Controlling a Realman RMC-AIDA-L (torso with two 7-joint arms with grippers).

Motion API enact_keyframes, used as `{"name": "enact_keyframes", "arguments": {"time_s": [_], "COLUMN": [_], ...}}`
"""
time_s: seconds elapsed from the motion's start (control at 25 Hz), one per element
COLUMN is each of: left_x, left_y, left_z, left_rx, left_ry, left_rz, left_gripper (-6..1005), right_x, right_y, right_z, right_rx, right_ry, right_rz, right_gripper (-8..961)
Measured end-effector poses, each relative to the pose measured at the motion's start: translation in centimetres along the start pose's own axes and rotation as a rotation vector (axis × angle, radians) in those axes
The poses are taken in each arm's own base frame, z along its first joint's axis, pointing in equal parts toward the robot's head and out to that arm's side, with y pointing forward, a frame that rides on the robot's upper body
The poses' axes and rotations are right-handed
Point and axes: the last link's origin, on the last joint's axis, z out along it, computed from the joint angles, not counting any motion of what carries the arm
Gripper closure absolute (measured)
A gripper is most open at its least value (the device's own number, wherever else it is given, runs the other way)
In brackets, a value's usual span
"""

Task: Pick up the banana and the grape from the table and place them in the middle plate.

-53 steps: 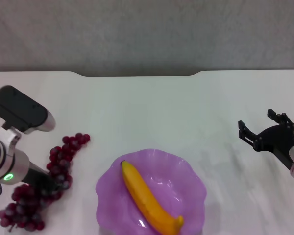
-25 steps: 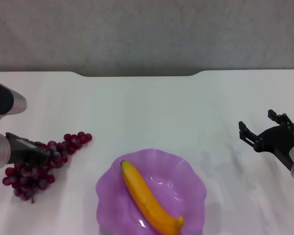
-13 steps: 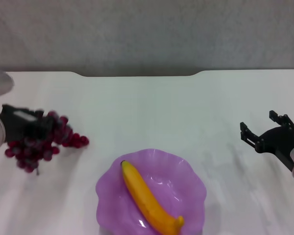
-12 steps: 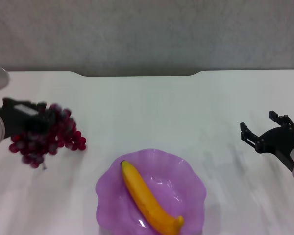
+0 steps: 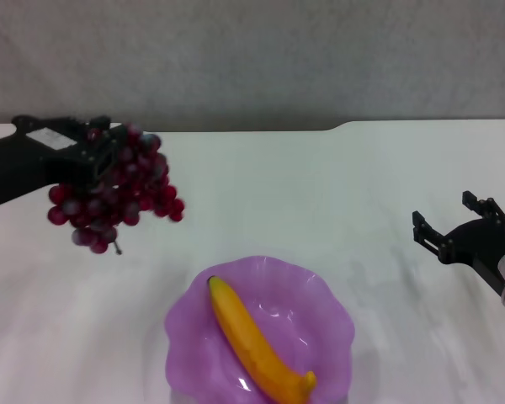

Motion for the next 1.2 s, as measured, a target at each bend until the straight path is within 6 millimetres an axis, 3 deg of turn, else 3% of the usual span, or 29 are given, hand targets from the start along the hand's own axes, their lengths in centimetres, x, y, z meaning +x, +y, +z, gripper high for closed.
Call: {"name": "enact_keyframes", "arguments": {"time_s": [0.16,0.44,0.8,1.2], "left_x": [0.8,0.0,-2.2,-6.5], "left_y": [1.0,3.3,6.8,6.8], "left_z": [-0.9,-1.3,0.8,3.6], "left_rx": [-0.121,-0.292,-0.447,-0.49], "left_ry": [0.059,0.09,0.121,0.173], "left_rz": [0.03,0.071,0.112,0.064], "left_gripper": [796,802,805,808], "right_x": [0.0,0.0,-0.1,-0.2], "right_y": [0.0,0.0,0.0,0.2], "right_z": [0.1,0.1,0.1,0.2], "right_rx": [-0.001,-0.001,-0.002,-0.011], "right_ry": [0.0,0.0,-0.002,-0.003], "right_rz": [-0.001,-0.002,-0.002,-0.008], "right_gripper": [67,69,68,68]}}
